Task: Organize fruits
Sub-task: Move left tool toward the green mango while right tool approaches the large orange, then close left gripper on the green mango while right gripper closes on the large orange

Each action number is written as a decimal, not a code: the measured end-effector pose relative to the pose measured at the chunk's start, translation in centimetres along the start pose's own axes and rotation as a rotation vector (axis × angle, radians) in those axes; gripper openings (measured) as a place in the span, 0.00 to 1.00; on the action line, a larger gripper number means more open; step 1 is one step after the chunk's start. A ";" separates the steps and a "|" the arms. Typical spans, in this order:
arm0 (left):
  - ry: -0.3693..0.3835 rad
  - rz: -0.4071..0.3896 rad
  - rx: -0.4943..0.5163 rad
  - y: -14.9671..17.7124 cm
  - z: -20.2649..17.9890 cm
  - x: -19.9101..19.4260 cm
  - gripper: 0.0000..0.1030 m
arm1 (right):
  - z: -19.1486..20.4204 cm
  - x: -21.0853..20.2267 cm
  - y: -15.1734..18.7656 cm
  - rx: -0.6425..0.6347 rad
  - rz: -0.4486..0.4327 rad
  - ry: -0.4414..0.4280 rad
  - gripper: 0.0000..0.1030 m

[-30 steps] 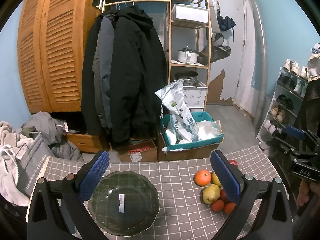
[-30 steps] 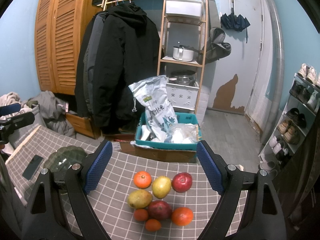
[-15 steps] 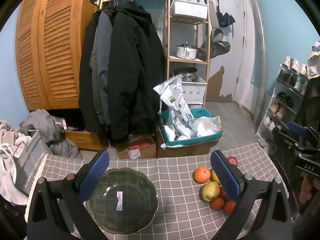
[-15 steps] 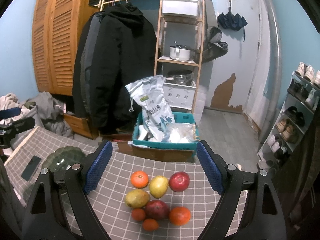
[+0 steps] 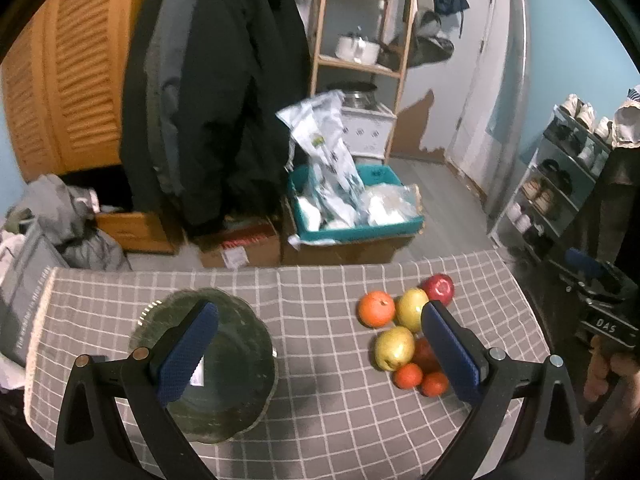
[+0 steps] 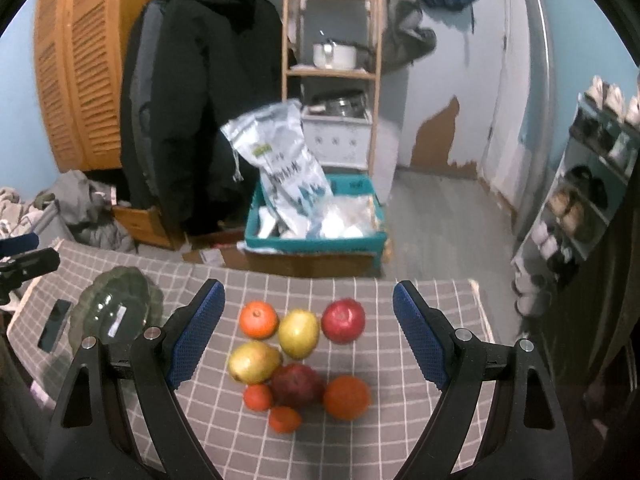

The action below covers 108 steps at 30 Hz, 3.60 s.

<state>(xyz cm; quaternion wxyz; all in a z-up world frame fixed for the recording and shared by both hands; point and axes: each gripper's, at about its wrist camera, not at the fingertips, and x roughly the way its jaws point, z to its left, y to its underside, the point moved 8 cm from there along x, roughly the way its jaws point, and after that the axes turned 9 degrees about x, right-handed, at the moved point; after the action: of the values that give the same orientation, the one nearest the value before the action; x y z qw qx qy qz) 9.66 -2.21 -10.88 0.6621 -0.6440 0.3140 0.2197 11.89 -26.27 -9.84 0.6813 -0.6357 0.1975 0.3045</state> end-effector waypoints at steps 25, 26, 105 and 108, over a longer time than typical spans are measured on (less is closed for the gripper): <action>0.060 0.266 0.078 3.2 -4.6 9.3 0.99 | -7.1 7.5 7.8 0.066 0.291 0.113 0.82; 0.067 0.281 0.084 3.6 -4.8 9.8 0.99 | -7.2 7.8 8.3 0.068 0.308 0.116 0.82; 0.384 0.573 0.091 11.7 -13.4 25.2 0.64 | -8.7 16.7 14.9 0.112 0.531 0.059 0.64; 0.353 0.557 0.117 11.6 -13.6 24.9 0.64 | -8.4 16.4 14.7 0.103 0.517 0.060 0.64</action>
<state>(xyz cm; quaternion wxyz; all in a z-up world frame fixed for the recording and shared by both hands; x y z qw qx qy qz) 17.35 -17.62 -36.19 0.5479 -0.5226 0.5997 0.2589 15.20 -31.76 -32.50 0.6061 -0.5375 0.3886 0.4390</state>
